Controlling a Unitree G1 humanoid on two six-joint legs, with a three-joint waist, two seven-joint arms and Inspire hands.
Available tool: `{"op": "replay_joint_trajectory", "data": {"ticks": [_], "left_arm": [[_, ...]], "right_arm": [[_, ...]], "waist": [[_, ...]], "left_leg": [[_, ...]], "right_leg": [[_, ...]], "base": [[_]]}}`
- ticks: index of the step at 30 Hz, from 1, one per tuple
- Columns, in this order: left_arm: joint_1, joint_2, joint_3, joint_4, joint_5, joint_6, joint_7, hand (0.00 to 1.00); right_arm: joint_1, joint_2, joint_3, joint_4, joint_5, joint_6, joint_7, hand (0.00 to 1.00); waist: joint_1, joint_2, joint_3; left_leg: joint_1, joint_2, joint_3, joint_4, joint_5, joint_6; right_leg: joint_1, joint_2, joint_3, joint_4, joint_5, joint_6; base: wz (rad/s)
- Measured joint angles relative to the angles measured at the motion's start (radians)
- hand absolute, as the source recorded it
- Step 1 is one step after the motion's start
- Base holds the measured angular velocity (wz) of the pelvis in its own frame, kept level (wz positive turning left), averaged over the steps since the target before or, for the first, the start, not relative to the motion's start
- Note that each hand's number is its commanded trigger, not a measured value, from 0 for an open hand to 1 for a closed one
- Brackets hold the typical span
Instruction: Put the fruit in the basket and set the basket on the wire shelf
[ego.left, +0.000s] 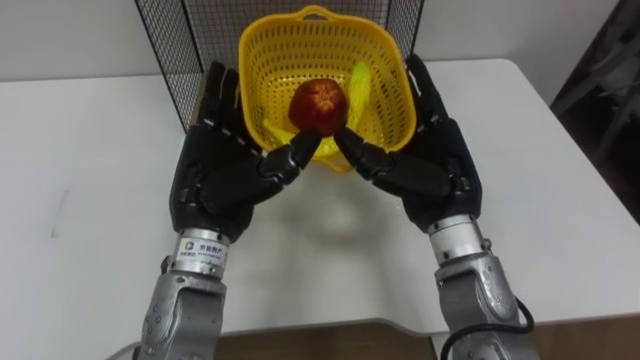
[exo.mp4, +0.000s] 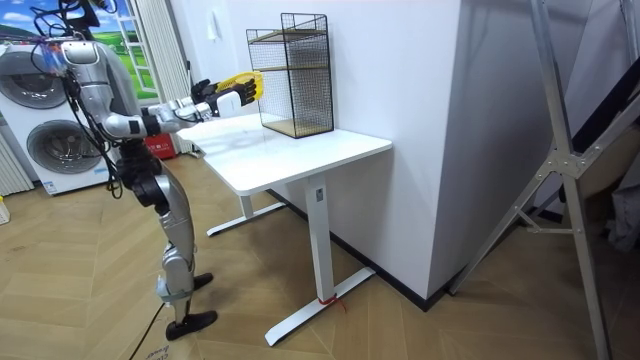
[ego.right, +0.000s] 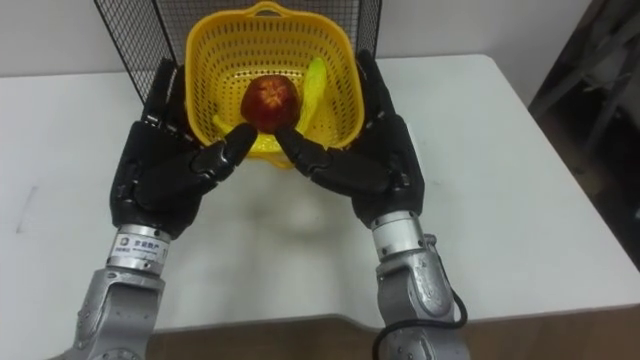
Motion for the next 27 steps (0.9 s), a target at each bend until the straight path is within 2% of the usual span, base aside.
{"op": "replay_joint_trajectory", "data": {"ticks": [2, 5, 7, 10, 11, 14, 16, 19, 23, 27], "left_arm": [[0.005, 0.003, -0.006, 0.002, 0.0, 0.006, 0.0, 0.0], [0.009, 0.002, -0.007, 0.002, 0.0, 0.014, 0.0, 0.0], [0.012, 0.009, -0.006, 0.002, -0.001, 0.019, 0.0, 0.0], [0.025, 0.011, -0.008, 0.002, 0.001, 0.025, 0.0, 0.0], [0.025, 0.011, -0.007, 0.002, 0.001, 0.025, 0.0, 0.0], [0.023, 0.012, -0.005, 0.002, 0.003, 0.026, 0.0, 0.0], [0.023, 0.016, -0.003, 0.002, 0.008, 0.029, 0.0, 0.0], [0.023, 0.018, 0.007, 0.002, 0.004, 0.051, 0.0, 0.0], [0.021, 0.024, 0.007, 0.002, 0.004, 0.051, 0.0, 0.0], [0.021, 0.027, 0.002, 0.001, 0.007, 0.049, 0.0, 0.0]], "right_arm": [[0.02, -0.001, 0.0, 0.0, 0.001, 0.0, 0.001, 0.0], [0.03, 0.001, -0.001, 0.007, 0.003, 0.0, 0.003, 0.0], [0.036, 0.003, -0.001, 0.014, 0.009, 0.0, 0.008, 0.0], [0.045, -0.002, 0.004, 0.016, 0.025, 0.0, 0.009, 0.0], [0.046, -0.003, 0.006, 0.017, 0.027, 0.0, 0.009, 0.0], [0.045, -0.006, 0.012, 0.017, 0.039, -0.003, 0.009, 0.0], [0.042, -0.007, 0.013, 0.017, 0.037, -0.001, 0.009, 0.0], [0.043, -0.012, 0.013, 0.017, 0.037, 0.01, 0.009, 0.0], [0.043, -0.013, 0.014, 0.017, 0.038, 0.012, 0.009, 0.0], [0.043, -0.019, 0.014, 0.016, 0.036, 0.01, 0.009, 0.0]], "waist": [[0.011, -0.006, 0.002], [0.013, -0.008, 0.0006], [0.02, -0.008, 0.0007], [0.043, -0.011, 0.0008], [0.042, -0.011, 0.0004], [0.043, -0.014, -0.0037], [0.038, -0.028, -0.0117], [0.036, -0.043, -0.008], [0.032, -0.053, 0.0], [0.027, -0.054, -0.0006]], "left_leg": [[-0.004, 0.008, -0.008, 0.037, -0.018, -0.006], [-0.051, 0.032, -0.024, 0.154, -0.074, -0.016], [-0.084, 0.058, -0.041, 0.248, -0.111, -0.03], [-0.106, 0.079, -0.037, 0.346, -0.112, -0.033], [-0.105, 0.08, -0.037, 0.352, -0.112, -0.033], [-0.103, 0.085, -0.037, 0.322, -0.109, -0.038], [-0.103, 0.076, -0.046, 0.241, -0.094, -0.063], [-0.098, 0.068, -0.051, 0.178, -0.071, -0.077], [-0.065, 0.059, -0.056, 0.139, -0.059, -0.082], [-0.07, 0.047, -0.074, 0.13, -0.057, -0.081]], "right_leg": [[-0.004, 0.004, -0.004, 0.026, -0.019, -0.005], [-0.039, 0.015, -0.014, 0.119, -0.083, -0.015], [-0.055, 0.032, -0.022, 0.182, -0.123, -0.029], [-0.054, 0.039, -0.011, 0.229, -0.154, -0.046], [-0.054, 0.039, -0.011, 0.236, -0.16, -0.049], [-0.065, 0.036, -0.01, 0.242, -0.161, -0.061], [-0.105, 0.035, -0.011, 0.241, -0.152, -0.075], [-0.121, 0.031, -0.01, 0.238, -0.14, -0.086], [-0.107, 0.027, -0.012, 0.221, -0.139, -0.088], [-0.103, 0.02, -0.023, 0.202, -0.137, -0.084]], "base": [[0.08], [0.1], [0.06], [-0.1], [-0.06], [0.01], [-0.06], [-0.02], [-0.01], [0.07]]}}
